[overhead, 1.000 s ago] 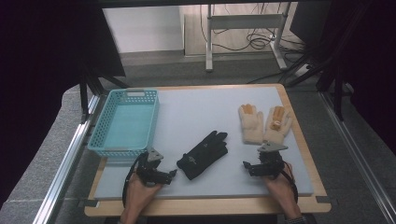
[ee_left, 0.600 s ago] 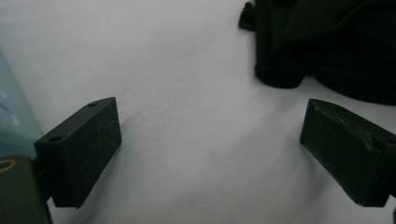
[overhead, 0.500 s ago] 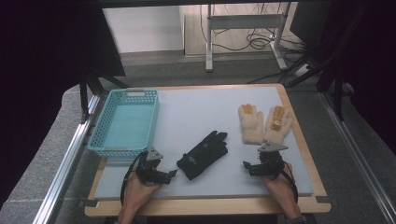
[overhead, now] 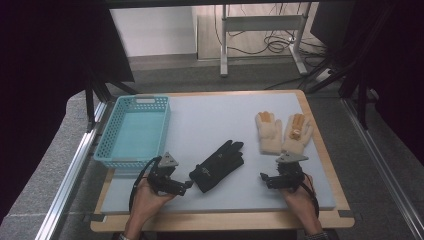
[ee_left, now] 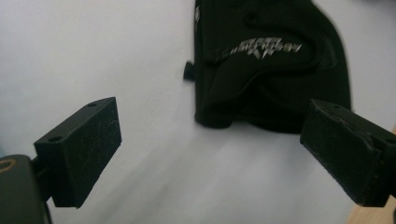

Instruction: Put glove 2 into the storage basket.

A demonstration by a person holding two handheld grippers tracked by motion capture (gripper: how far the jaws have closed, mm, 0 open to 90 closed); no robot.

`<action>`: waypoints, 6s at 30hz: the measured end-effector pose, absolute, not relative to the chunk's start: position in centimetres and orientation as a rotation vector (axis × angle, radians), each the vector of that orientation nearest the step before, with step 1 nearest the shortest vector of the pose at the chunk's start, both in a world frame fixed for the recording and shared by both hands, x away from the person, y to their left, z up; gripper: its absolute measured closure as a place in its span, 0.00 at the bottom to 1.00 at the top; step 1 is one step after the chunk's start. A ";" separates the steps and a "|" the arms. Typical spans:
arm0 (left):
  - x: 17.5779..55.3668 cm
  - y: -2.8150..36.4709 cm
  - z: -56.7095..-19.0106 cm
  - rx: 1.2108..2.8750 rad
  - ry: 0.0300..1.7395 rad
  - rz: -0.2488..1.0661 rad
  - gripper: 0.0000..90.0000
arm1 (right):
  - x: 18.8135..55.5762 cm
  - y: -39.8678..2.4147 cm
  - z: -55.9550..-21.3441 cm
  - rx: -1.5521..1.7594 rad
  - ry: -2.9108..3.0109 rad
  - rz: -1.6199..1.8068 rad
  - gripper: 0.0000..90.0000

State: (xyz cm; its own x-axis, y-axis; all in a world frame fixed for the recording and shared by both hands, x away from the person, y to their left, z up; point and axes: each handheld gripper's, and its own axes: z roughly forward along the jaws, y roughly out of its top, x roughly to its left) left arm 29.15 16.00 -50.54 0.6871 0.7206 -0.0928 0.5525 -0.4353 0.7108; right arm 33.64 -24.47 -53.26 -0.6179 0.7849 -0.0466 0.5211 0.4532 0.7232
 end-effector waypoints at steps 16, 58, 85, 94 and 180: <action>32.2 9.6 -49.1 2.226 0.881 0.207 0.02 | 33.6 -24.5 -53.3 1.104 2.332 0.969 0.14; 35.0 7.7 -50.6 2.292 0.966 0.208 0.71 | 33.6 -24.5 -53.3 1.104 2.332 0.969 0.14; 37.7 14.5 -43.4 2.114 1.161 0.401 0.70 | 33.6 -24.5 -53.3 1.102 2.332 0.968 0.14; 38.9 18.6 -41.7 2.054 1.280 0.491 0.70 | 33.6 -24.5 -53.3 1.101 2.332 0.969 0.14; 38.8 29.4 -45.0 1.993 1.431 0.394 0.01 | 33.6 -24.5 -53.3 1.102 2.331 0.969 0.14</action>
State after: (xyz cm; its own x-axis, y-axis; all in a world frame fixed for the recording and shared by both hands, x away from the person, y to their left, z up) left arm 38.80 29.38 -45.04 0.3608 0.9244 -0.1238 0.7308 -0.1977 0.6533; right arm 33.61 -24.49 -53.27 -0.6180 0.7847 -0.0487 0.5192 0.4538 0.7242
